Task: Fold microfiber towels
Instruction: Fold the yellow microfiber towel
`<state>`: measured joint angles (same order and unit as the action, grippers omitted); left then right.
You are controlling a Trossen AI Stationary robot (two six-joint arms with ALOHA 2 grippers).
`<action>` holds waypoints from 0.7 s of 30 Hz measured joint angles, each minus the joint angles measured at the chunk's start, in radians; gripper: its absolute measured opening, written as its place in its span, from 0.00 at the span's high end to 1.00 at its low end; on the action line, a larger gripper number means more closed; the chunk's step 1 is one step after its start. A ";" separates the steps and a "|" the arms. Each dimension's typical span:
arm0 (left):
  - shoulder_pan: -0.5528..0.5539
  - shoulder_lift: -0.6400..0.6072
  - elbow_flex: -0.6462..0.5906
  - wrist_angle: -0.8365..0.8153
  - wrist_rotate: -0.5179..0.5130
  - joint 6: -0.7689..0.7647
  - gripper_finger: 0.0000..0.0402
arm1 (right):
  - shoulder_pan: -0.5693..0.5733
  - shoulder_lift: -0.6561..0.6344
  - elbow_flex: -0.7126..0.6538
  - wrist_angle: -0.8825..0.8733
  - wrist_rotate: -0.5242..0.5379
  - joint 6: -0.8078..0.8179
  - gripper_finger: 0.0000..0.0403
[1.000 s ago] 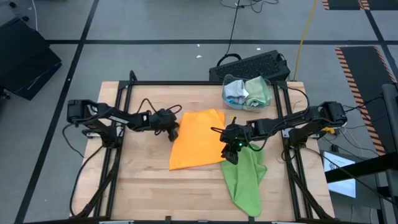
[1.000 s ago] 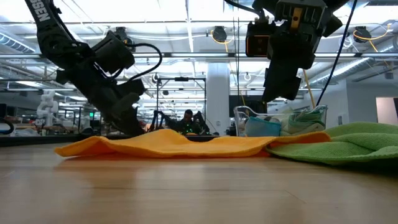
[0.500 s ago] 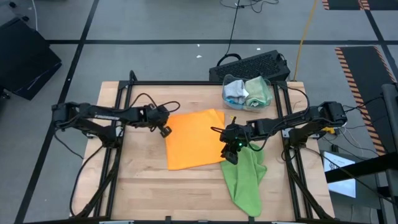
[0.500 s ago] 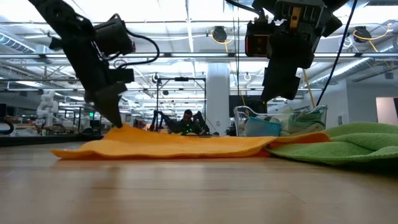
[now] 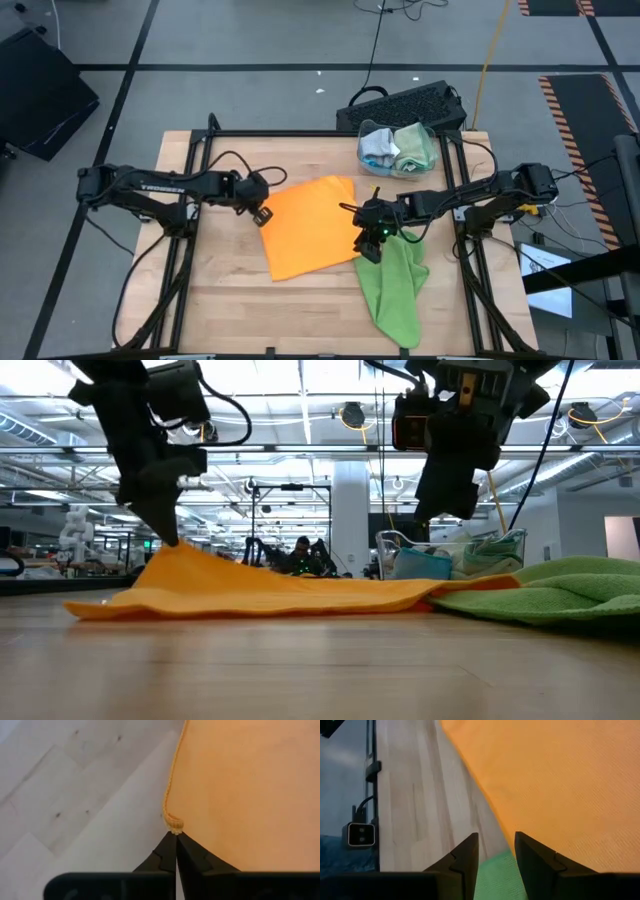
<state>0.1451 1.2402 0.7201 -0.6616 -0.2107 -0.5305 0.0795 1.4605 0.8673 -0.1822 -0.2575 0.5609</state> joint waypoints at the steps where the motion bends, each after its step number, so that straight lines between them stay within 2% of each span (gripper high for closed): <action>1: -0.009 0.000 0.009 -0.015 -0.001 -0.004 0.98 | 0.000 0.000 0.000 0.003 0.007 0.003 0.70; 8: -0.061 0.000 0.070 -0.084 -0.001 -0.065 0.99 | -0.005 0.000 0.000 0.047 0.025 0.003 0.70; 13: -0.089 0.000 0.072 -0.084 -0.050 -0.092 0.90 | -0.008 0.000 0.000 0.044 0.025 0.004 0.70; 17: -0.087 0.000 0.072 -0.084 -0.114 -0.031 0.82 | -0.010 0.000 0.000 0.044 0.064 0.047 0.70; 21: -0.063 0.000 0.072 -0.084 -0.119 0.005 0.76 | -0.038 0.000 0.001 0.045 0.077 0.085 0.70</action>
<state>0.0826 1.2404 0.7925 -0.7456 -0.3299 -0.5257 0.0417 1.4605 0.8683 -0.1372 -0.1802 0.6464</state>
